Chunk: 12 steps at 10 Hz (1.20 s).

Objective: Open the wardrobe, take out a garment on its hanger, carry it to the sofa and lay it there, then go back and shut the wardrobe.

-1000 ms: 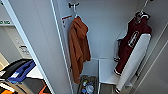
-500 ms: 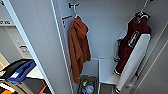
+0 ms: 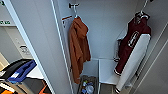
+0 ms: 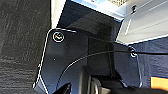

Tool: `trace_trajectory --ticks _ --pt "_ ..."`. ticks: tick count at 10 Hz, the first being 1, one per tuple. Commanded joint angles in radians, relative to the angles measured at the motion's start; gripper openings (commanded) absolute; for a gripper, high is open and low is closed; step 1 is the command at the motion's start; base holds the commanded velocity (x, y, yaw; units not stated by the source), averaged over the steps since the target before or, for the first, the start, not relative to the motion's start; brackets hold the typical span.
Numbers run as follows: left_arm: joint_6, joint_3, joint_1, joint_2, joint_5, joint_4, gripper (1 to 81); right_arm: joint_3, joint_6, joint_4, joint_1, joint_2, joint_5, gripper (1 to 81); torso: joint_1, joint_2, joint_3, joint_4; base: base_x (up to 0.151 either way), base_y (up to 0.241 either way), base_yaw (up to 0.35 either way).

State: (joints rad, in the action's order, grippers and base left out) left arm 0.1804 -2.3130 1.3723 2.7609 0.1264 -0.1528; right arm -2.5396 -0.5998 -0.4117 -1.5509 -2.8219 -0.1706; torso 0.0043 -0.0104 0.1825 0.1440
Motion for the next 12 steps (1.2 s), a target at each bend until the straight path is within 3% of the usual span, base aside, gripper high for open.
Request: trace_trajectory --ticks 1,4,8,10,12 --pt "-0.005 -0.1 -0.051 0.053 -0.027 0.001 81.1 -0.059 0.006 -0.03 0.03 -0.03 0.091 81.1 0.0 0.0 0.0 0.0 0.0 0.0 0.0" --pt "-0.004 -0.108 -0.051 0.054 -0.027 0.001 81.1 -0.059 0.008 -0.03 0.033 -0.049 0.092 81.1 0.0 0.0 0.0 0.0 0.0 0.0 0.0" --pt "-0.004 -0.106 -0.051 0.053 -0.027 0.001 81.1 -0.059 0.008 -0.03 0.037 -0.059 0.114 81.1 -0.002 -0.001 -0.001 0.0 -0.085 0.0 0.0" --pt "-0.004 -0.108 -0.06 0.05 -0.025 0.002 81.1 -0.06 0.008 -0.03 0.039 -0.063 0.115 81.1 -0.002 -0.001 -0.001 0.0 0.0 0.0 0.0" --pt "0.005 -0.123 -0.069 0.033 0.061 0.018 81.1 -0.06 0.011 -0.032 0.056 -0.066 0.114 81.1 -0.004 -0.002 -0.002 0.0 0.0 0.0 0.0"
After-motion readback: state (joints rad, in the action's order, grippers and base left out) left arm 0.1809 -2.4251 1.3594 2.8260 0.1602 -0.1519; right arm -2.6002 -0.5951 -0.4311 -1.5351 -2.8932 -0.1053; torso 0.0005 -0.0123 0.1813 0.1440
